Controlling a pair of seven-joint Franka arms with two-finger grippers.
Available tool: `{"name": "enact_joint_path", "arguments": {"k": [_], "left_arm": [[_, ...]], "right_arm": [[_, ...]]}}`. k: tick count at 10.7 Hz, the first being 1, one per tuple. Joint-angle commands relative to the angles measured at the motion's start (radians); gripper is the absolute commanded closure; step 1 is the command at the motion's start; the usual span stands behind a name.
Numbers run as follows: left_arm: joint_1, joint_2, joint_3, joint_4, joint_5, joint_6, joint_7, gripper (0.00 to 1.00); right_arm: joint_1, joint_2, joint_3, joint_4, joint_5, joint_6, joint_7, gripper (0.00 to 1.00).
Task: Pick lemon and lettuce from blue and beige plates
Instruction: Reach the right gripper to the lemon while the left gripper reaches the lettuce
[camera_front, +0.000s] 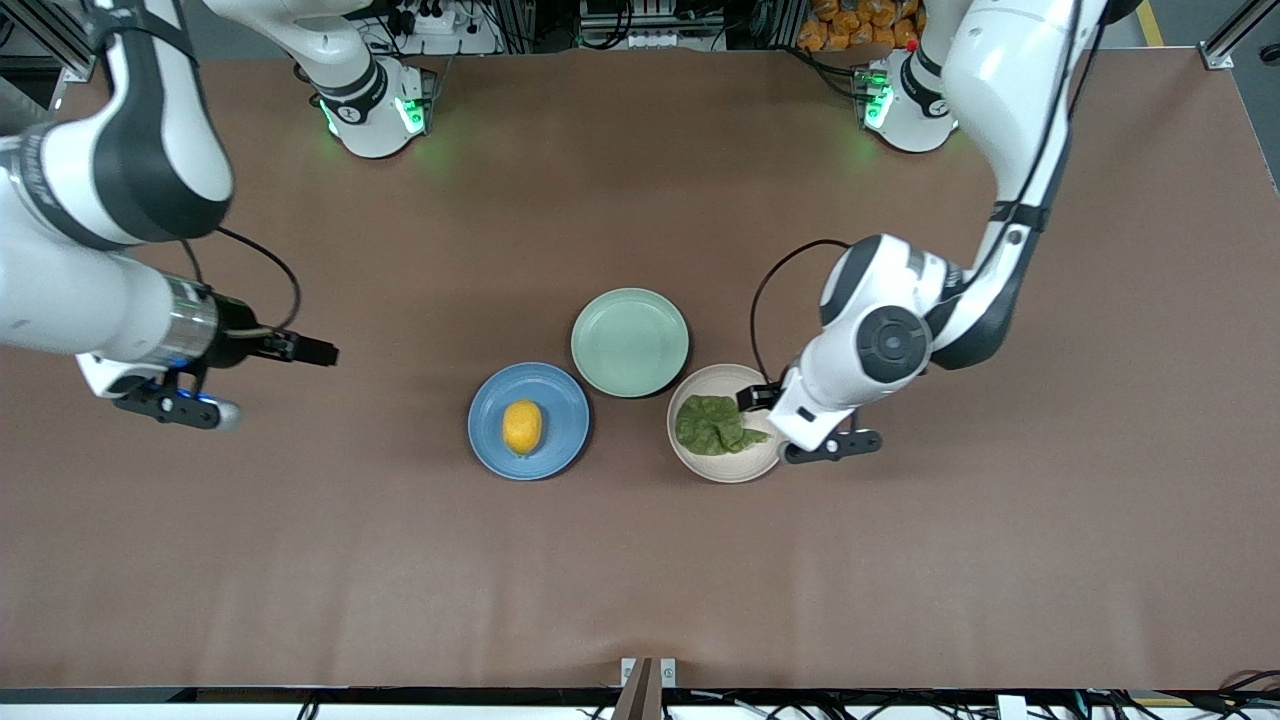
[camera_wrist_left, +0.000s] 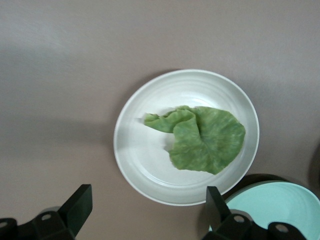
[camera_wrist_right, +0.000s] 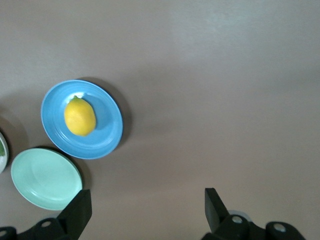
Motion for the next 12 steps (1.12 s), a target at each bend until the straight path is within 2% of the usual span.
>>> {"name": "enact_joint_path", "arguments": {"k": [1, 5, 8, 10, 12], "left_arm": [[-0.020, 0.044, 0.011, 0.017, 0.055, 0.020, -0.012, 0.00], [-0.110, 0.123, 0.025, 0.017, 0.092, 0.138, -0.019, 0.00], [-0.104, 0.127, 0.042, 0.023, 0.092, 0.213, -0.021, 0.00], [-0.106, 0.126, 0.071, 0.023, 0.094, 0.260, -0.021, 0.00], [-0.116, 0.137, 0.071, 0.017, 0.095, 0.331, -0.021, 0.00]], "right_arm": [[0.050, 0.049, -0.003, 0.013, 0.017, 0.066, 0.080, 0.00], [0.113, 0.123, -0.004, 0.010, 0.017, 0.192, 0.171, 0.00], [0.148, 0.183, -0.004, 0.011, 0.002, 0.252, 0.171, 0.00], [0.163, 0.209, -0.006, 0.011, -0.026, 0.261, 0.170, 0.00], [0.167, 0.232, -0.004, 0.014, -0.036, 0.263, 0.157, 0.00]]}}
